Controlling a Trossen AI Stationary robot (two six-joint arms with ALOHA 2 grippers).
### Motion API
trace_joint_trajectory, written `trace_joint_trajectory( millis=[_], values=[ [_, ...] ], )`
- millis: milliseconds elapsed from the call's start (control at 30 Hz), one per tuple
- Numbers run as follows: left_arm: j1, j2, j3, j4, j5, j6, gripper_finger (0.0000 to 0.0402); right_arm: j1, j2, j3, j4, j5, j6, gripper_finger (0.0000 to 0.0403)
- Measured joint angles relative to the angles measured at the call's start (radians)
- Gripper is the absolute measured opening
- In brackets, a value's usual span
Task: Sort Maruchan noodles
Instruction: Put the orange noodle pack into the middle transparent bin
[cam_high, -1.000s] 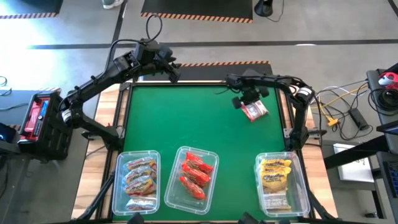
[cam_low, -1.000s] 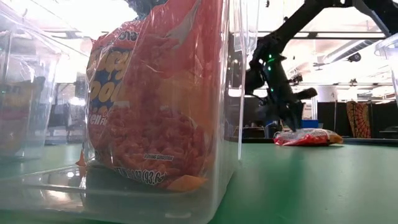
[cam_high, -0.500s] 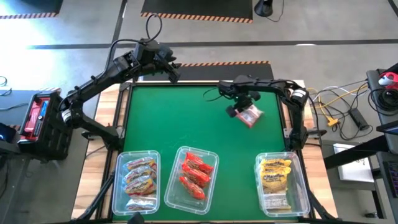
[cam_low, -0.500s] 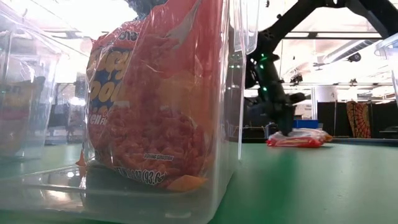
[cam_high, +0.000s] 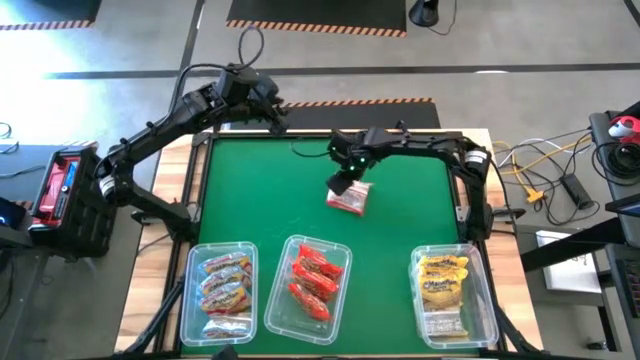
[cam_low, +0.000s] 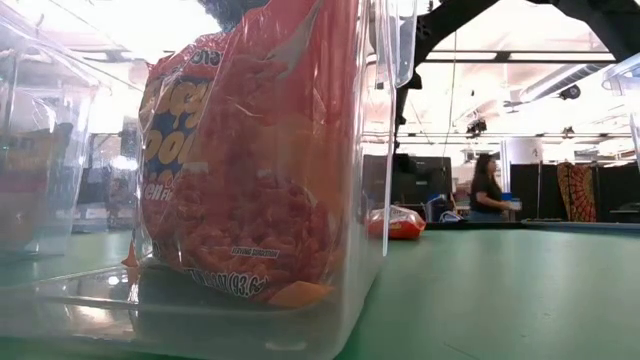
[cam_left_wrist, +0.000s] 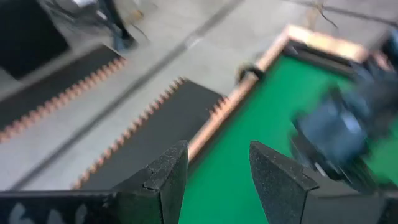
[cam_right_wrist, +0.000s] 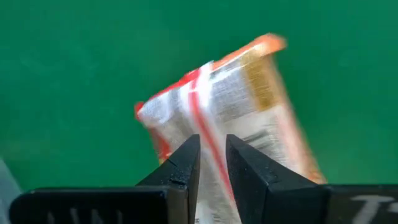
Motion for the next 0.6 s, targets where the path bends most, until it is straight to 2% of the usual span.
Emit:
trace_joint_trajectory(
  millis=[133, 267, 333, 433, 600],
  values=[
    [0.000, 0.008, -0.036, -0.075, 0.095, 0.000, 0.0155, 0.000, -0.017, 0.016, -0.040, 0.017, 0.033, 0.0068],
    [-0.001, 0.009, -0.126, -0.054, 0.121, -0.025, 0.0155, 0.028, -0.027, -0.005, -0.093, 0.023, 0.030, 0.0068],
    [0.000, 0.009, -0.183, -0.026, 0.146, -0.041, 0.0155, 0.045, -0.025, -0.027, -0.125, 0.068, 0.026, 0.0068],
    [-0.003, 0.009, -0.283, 0.056, 0.212, -0.077, 0.0155, 0.064, -0.034, -0.065, -0.119, 0.101, 0.025, 0.0068],
    [-0.015, 0.009, -0.448, 0.305, 0.276, -0.205, 0.0155, 0.085, -0.059, -0.119, -0.116, 0.124, 0.029, 0.0068]
  ],
)
